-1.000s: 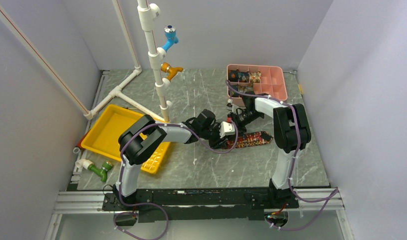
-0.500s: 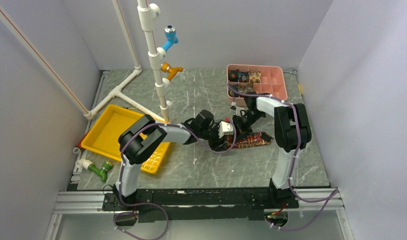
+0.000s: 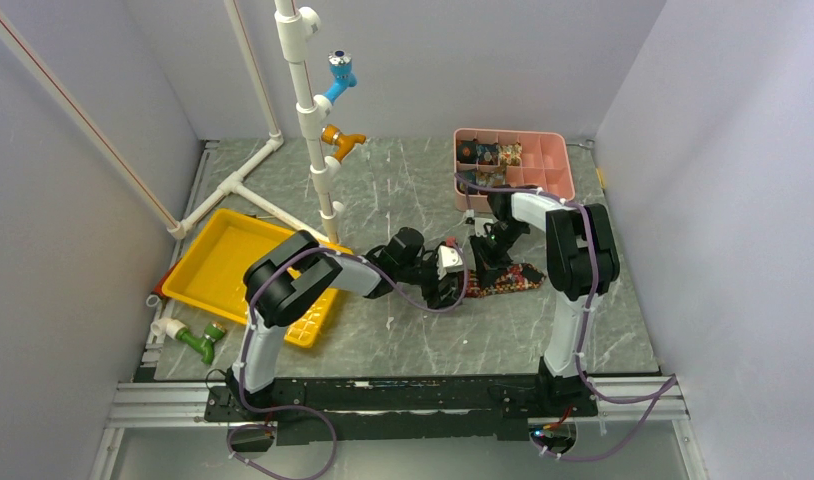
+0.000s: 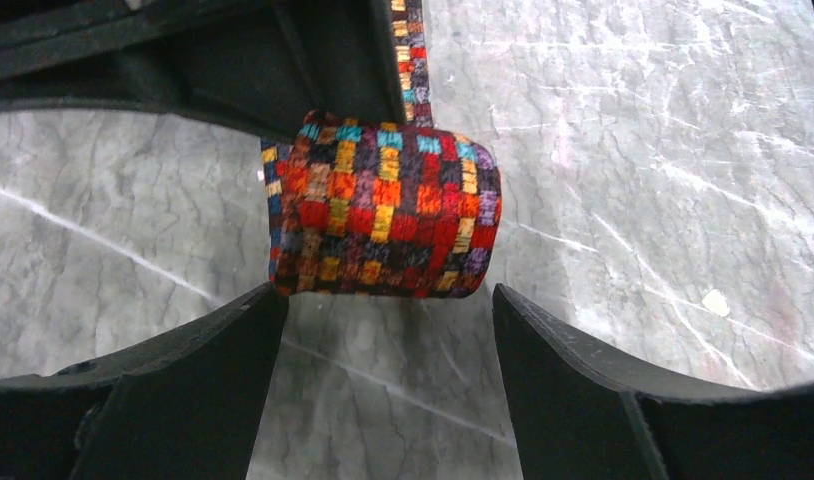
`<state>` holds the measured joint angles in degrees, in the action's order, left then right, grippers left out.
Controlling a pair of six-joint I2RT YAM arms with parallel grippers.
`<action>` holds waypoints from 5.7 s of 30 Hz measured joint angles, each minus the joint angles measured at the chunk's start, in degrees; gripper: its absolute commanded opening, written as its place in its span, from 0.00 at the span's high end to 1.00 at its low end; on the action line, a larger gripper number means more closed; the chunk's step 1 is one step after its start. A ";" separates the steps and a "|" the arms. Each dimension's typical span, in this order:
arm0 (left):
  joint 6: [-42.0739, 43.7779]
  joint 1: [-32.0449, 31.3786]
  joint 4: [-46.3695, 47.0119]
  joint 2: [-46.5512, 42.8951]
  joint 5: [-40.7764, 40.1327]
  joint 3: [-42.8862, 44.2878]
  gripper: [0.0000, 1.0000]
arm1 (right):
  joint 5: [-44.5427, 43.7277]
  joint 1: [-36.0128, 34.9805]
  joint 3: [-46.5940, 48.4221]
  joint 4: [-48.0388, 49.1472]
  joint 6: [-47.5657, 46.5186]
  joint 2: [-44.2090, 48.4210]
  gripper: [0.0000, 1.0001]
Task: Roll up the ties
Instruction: Roll the tie at the center of the board.
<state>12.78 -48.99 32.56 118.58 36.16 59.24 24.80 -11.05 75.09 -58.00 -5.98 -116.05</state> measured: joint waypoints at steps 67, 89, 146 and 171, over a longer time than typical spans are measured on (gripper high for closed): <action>7.61 3.93 -7.06 -2.40 4.02 -1.05 0.95 | 8.07 6.23 -0.22 2.40 -2.49 4.74 1.00; 4.28 2.80 -8.74 -7.17 -1.20 -5.07 0.97 | -0.07 5.31 -1.77 1.11 -3.32 1.38 1.00; 4.22 2.27 -13.49 -6.19 -1.42 -1.36 0.32 | 14.45 -1.51 -1.64 6.84 2.56 2.27 1.00; -10.88 0.74 5.27 4.04 -0.37 3.15 0.61 | 2.34 -3.04 -3.52 9.38 1.90 4.46 1.00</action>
<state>1.89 -48.25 37.82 122.63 35.79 62.39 27.14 -14.09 71.57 -48.62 -4.08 -111.59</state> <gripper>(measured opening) 0.576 0.029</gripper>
